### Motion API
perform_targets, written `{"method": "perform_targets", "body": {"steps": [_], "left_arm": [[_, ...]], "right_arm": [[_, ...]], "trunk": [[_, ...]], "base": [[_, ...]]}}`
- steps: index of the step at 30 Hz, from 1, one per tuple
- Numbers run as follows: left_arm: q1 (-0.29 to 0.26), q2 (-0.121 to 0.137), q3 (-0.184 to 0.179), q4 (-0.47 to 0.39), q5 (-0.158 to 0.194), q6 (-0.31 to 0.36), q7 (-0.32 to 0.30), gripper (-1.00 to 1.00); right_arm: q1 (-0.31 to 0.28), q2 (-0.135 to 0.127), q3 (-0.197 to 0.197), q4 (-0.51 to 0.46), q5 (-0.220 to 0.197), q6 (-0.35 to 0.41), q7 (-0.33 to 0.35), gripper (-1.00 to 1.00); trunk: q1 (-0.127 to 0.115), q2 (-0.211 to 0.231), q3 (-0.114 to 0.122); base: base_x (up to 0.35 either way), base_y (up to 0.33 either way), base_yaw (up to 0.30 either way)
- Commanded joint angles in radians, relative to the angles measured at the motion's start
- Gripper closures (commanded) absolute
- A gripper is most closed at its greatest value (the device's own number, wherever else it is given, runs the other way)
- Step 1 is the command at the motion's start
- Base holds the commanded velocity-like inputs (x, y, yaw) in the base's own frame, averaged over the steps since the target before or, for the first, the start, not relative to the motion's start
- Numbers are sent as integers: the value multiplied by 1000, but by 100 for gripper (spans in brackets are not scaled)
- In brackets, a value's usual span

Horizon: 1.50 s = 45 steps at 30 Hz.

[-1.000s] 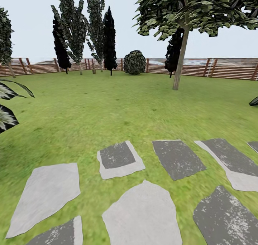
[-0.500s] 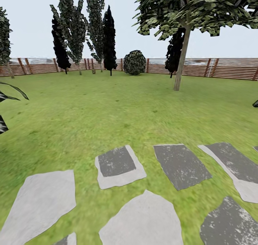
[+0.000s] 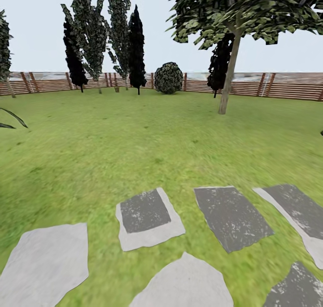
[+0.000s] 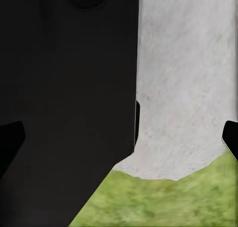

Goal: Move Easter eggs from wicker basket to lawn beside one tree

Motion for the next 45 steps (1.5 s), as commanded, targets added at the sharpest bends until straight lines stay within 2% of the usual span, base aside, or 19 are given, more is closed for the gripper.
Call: {"method": "perform_targets", "body": {"steps": [1,45], "left_arm": [[1,0,0,-2,0,0,0,-100],[1,0,0,-3,0,0,0,-100]], "right_arm": [[-1,0,-1,2,-1,0,0,-100],[-1,0,-1,2,-1,-1,0,-100]], "trunk": [[1,0,-1],[1,0,-1]], "base": [[330,0,0],[330,0,0]]}}
